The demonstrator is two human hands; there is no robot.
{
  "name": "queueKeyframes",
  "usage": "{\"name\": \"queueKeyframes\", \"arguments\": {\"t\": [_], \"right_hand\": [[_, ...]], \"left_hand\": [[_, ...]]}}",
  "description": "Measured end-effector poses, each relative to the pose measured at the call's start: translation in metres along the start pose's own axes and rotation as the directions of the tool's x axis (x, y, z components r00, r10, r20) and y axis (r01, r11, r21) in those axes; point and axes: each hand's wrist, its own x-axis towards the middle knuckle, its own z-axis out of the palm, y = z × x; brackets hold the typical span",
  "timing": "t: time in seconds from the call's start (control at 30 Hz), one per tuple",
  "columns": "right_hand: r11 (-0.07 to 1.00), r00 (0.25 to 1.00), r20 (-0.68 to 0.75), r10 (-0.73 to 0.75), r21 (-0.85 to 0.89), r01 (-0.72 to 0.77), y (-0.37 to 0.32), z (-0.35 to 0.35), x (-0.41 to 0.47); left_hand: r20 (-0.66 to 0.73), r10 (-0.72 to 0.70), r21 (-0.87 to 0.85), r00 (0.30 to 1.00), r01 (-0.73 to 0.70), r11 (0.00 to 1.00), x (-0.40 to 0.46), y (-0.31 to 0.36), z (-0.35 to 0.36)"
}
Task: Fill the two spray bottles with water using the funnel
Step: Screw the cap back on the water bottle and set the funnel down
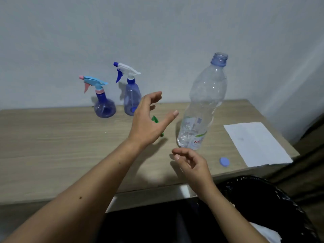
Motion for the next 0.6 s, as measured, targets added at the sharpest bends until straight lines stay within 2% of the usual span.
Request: {"name": "queueKeyframes", "arguments": {"t": [0.2,0.33,0.4,0.47,0.6], "right_hand": [[0.994,0.971,-0.233,-0.06,-0.107,0.036,0.009,-0.072,-0.016],[0.929,0.894,-0.407,-0.19,-0.369,0.029,0.022,-0.105,-0.009],[0.879,0.864,-0.439,-0.246,-0.477,0.008,0.024,-0.114,-0.004],[0.858,0.856,-0.442,-0.269,-0.514,0.004,0.024,-0.118,0.0],[0.84,0.889,-0.427,-0.165,-0.533,-0.1,0.025,-0.123,0.008]], "left_hand": [[0.109,0.014,-0.095,0.994,-0.003,0.995,0.013,0.046,0.059],[0.125,-0.019,-0.139,0.992,0.036,0.99,0.016,0.051,0.083],[0.096,-0.025,-0.143,0.995,0.039,0.989,0.015,0.047,0.09],[0.064,-0.029,-0.149,0.998,0.038,0.988,0.013,0.04,0.093],[0.028,-0.045,-0.166,0.999,0.049,0.985,0.015,0.033,0.096]]}}
